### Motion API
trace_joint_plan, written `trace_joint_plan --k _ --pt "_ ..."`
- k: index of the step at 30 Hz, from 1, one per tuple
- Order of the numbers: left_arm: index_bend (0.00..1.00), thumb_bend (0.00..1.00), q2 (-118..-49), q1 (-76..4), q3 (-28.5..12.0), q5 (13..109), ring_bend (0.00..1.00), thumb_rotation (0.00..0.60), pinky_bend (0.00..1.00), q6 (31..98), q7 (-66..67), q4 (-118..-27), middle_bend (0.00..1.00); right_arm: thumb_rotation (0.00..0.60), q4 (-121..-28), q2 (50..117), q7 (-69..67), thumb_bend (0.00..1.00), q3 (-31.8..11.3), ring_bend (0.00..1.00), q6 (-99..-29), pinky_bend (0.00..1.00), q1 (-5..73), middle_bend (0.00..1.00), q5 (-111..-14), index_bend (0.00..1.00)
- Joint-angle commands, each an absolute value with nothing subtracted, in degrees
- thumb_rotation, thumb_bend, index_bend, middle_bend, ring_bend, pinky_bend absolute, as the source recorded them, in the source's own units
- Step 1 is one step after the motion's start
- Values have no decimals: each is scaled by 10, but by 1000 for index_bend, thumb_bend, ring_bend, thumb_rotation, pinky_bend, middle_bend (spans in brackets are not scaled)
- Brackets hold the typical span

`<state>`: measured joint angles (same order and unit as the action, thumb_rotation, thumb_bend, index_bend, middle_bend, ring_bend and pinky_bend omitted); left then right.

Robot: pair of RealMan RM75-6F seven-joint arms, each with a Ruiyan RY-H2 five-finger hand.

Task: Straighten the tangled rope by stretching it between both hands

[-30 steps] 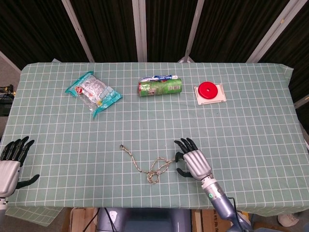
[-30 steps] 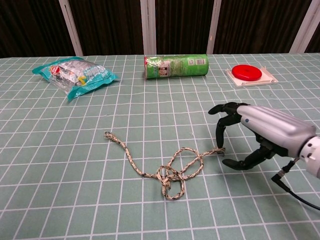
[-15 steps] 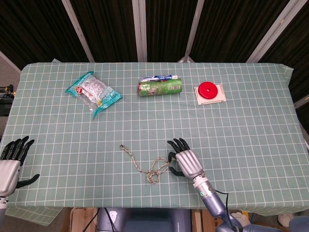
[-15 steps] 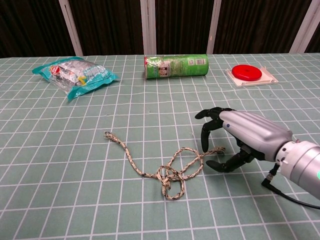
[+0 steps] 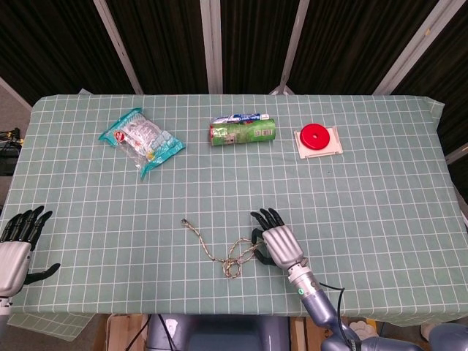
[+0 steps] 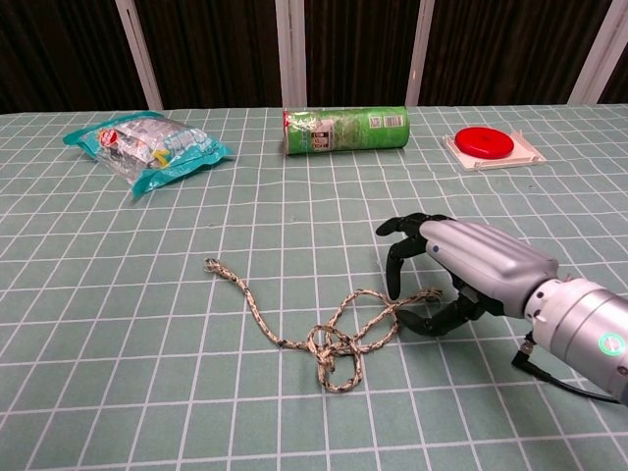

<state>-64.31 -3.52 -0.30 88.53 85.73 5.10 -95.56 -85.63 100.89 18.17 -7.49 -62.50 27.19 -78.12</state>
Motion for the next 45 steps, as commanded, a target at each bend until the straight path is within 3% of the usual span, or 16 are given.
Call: trace_joint_plan --k 1,14,22,32,34,37,40,45 --pt "8 74 -643 -35 -3 885 0 600 0 857 50 -956 0 600 -857 1009 183 406 -74 0 -625 0 273 144 -779 544" --pt "8 73 -642 -35 -3 885 0 600 0 859 49 -955 0 600 -852 1016 187 410 -67 0 -629 0 276 145 -772 550" --pt "8 74 -643 -36 -2 886 0 600 0 859 50 -955 0 600 -856 1016 193 485 -66 0 -629 0 279 163 -766 588" --pt "17 81 -646 -47 -1 890 0 600 0 841 70 -973 0 600 -890 988 191 488 -71 0 -643 0 277 163 -768 592" --pt "44 98 -647 -58 -4 895 0 600 0 830 82 -990 0 600 -900 980 190 488 -73 0 -646 0 276 163 -767 592" --pt "173 199 -654 -87 -19 904 0 600 0 805 117 -1022 12 600 -916 969 191 489 -74 0 -648 0 275 163 -765 591" --pt "298 279 -675 -130 -44 890 0 600 0 758 170 -1049 93 600 -931 963 196 489 -69 0 -651 0 272 163 -763 592" --pt "404 327 -735 -204 -86 850 12 600 0 681 269 -1051 133 600 -948 958 201 489 -63 0 -656 0 267 163 -758 592"
